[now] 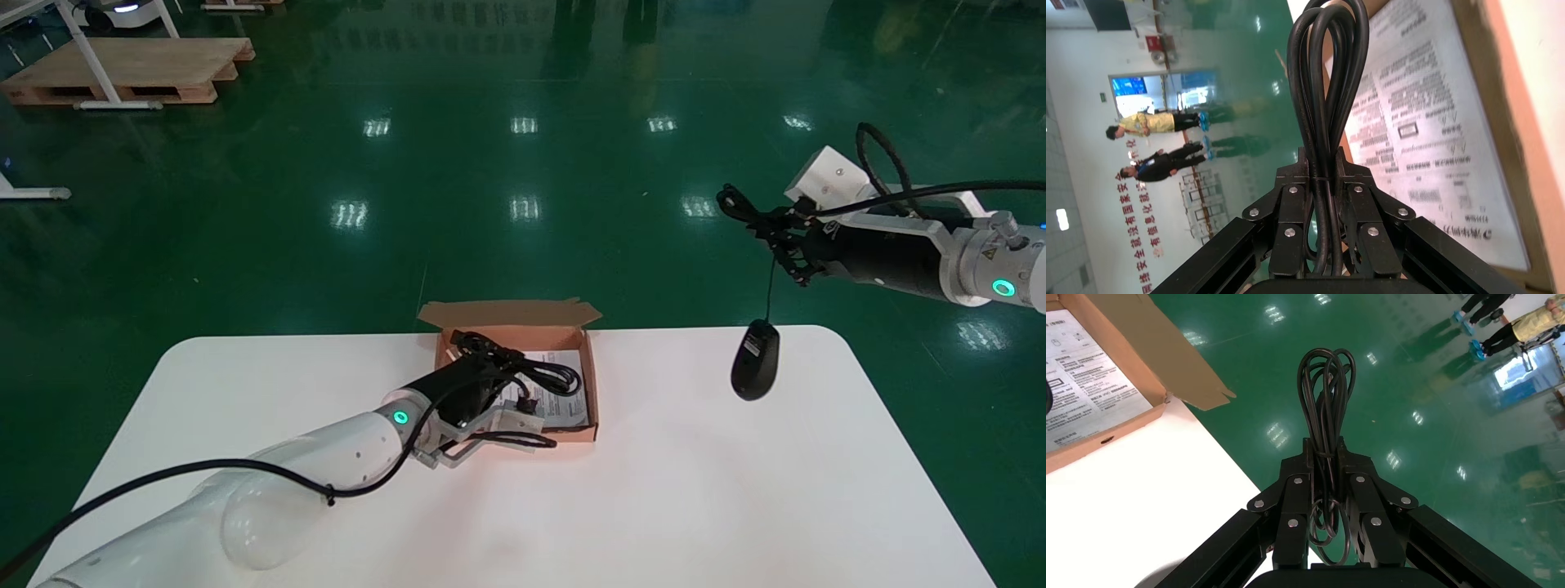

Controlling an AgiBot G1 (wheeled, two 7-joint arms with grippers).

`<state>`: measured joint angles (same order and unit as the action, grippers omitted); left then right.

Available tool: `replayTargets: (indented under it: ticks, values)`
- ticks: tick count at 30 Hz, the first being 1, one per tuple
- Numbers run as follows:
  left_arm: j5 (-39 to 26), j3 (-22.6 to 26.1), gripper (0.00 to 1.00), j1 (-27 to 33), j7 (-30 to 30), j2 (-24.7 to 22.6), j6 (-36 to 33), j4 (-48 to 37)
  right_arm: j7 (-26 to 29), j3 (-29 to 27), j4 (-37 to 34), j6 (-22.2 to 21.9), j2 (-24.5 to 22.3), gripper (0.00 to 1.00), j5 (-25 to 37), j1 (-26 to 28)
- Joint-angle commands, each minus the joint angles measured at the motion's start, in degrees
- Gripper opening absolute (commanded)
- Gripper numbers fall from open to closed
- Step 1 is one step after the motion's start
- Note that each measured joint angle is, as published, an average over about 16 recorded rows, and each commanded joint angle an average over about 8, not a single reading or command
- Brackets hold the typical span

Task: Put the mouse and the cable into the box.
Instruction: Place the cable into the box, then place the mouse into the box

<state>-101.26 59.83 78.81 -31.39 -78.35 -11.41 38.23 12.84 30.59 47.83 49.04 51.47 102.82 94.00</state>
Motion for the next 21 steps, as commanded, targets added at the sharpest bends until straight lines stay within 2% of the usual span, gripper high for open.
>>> replayTargets:
  ticks: [1, 4, 5, 21]
  values:
    - [1.4, 1.4, 0.59, 0.4, 0.2, 0.0, 0.6, -0.9, 0.0, 0.0, 0.0, 0.0, 0.0, 0.00, 0.0, 0.0]
    - [2.3, 2.5, 0.97, 0.7, 0.1, -0.1, 0.8, -1.4, 0.0, 0.0, 0.0, 0.0, 0.0, 0.00, 0.0, 0.0]
    - [2.5, 2.7, 1.00, 0.8, 0.0, -0.1, 0.9, -1.5, 0.0, 0.0, 0.0, 0.0, 0.0, 0.00, 0.0, 0.0]
    - [2.1, 2.1, 1.00, 0.7, 0.2, 0.0, 0.7, -1.2, 0.0, 0.0, 0.0, 0.0, 0.0, 0.00, 0.0, 0.0]
